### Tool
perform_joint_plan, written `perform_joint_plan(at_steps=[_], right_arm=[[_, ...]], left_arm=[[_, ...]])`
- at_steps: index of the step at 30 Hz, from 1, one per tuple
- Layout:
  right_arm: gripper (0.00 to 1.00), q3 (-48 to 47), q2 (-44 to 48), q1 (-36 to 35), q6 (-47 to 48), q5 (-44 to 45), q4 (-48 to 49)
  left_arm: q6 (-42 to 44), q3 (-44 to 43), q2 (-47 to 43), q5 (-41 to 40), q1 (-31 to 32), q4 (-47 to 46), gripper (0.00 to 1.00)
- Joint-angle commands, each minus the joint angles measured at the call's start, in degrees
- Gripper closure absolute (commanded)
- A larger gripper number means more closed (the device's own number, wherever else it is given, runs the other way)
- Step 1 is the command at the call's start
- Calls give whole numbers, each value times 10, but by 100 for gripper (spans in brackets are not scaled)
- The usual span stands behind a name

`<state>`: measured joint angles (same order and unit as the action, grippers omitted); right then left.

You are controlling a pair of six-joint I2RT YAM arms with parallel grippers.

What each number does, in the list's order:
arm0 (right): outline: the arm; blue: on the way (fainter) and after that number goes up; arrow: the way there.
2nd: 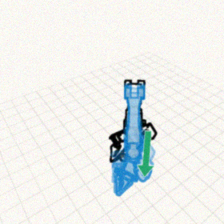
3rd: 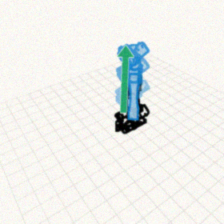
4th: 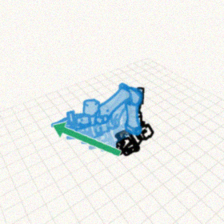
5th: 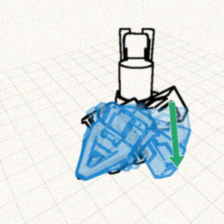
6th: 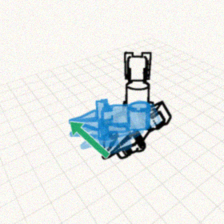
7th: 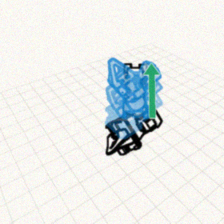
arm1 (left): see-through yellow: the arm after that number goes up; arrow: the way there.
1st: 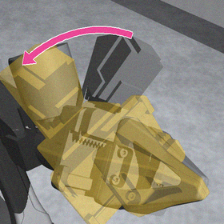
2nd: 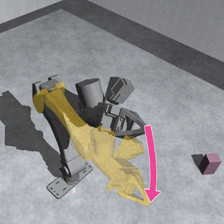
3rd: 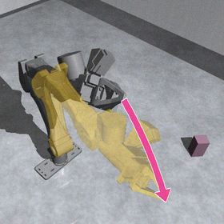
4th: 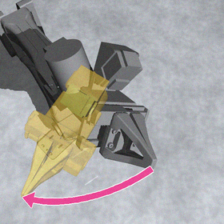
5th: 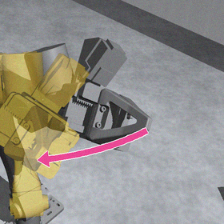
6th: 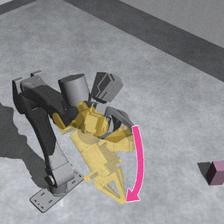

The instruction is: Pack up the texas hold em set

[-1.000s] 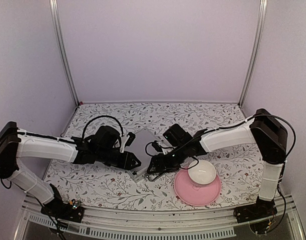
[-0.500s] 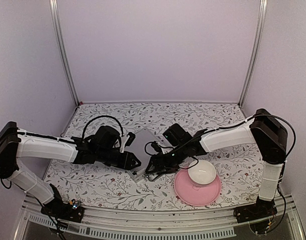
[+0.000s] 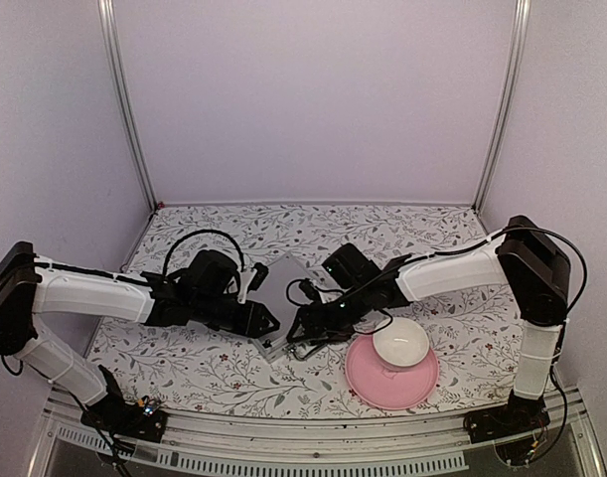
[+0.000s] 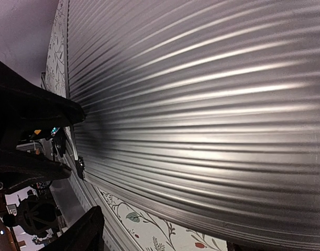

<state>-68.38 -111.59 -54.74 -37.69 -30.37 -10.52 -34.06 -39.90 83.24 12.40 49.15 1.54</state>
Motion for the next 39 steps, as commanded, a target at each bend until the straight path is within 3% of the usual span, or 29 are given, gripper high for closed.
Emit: perform_joint_plan(at_steps=[1,35,39], right_arm=[[22,-27,28,-5,-4,-8,17],[22,-15,75,-3,11,23,-2],[32,16,94,-4,29,51,-33]], left_arm=[[2,24,10,-8,10,65,66],[-3,23,-9,-26,12,66,66],[3,5,-31,-35,12,69,63]])
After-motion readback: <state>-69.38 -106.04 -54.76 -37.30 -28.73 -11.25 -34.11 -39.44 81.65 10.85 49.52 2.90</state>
